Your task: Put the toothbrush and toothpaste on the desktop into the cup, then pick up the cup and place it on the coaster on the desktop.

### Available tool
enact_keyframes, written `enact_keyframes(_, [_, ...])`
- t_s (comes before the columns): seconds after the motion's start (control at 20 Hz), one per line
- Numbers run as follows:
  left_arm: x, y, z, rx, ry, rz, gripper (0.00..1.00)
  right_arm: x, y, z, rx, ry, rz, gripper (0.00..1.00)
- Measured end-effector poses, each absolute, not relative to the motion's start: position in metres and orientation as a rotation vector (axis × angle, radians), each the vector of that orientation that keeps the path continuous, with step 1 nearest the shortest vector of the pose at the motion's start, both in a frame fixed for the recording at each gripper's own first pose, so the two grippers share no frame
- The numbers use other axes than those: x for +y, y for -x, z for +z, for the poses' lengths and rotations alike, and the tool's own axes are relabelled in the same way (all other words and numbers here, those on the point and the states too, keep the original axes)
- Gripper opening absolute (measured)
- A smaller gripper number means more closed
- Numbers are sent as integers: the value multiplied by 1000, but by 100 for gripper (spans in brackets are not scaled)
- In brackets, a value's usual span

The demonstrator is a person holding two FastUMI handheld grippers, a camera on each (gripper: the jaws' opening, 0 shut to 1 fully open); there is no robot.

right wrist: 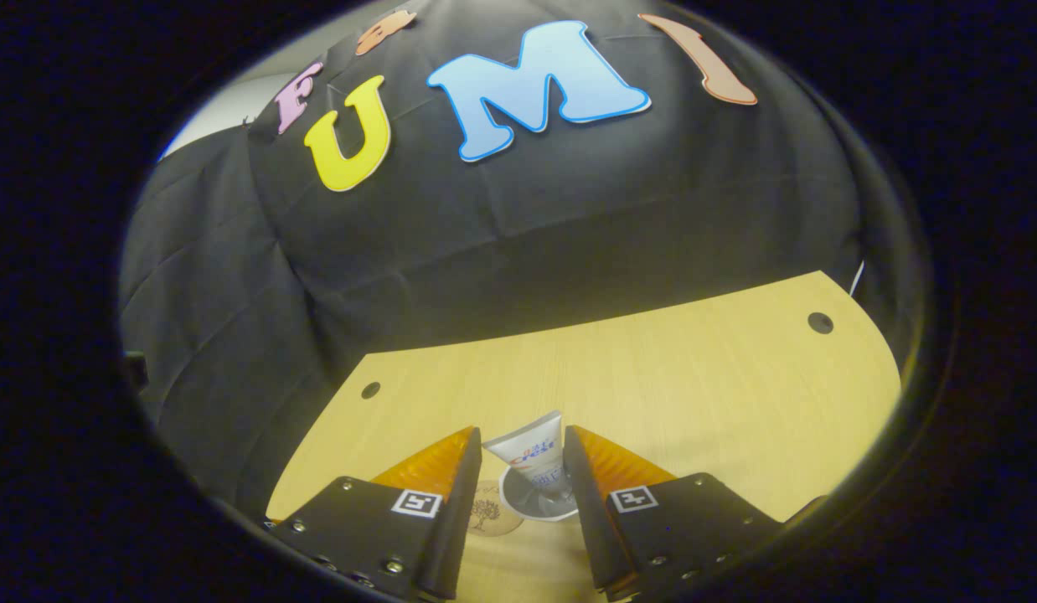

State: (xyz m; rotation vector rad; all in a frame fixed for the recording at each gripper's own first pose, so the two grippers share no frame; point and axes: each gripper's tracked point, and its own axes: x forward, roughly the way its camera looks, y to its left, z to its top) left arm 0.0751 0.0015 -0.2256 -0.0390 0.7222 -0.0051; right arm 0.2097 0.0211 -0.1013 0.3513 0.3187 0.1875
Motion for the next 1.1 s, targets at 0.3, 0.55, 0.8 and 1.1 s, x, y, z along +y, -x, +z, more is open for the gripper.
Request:
enact_keyframes(0.3, [-26, -99, -207, 661, 4, -63, 12, -8, -198, -81, 264, -362, 147, 58])
enact_keyframes(0.55, [-55, -126, -186, 593, -36, -116, 12, -39, -188, -79, 249, -347, 99, 58])
enact_keyframes(0.8, [-93, -153, -162, 517, -83, -193, 11, -68, -181, -83, 253, -335, 52, 58])
enact_keyframes(1.1, [-147, -178, -141, 448, -136, -293, 12, -105, -174, -89, 258, -354, -12, 58])
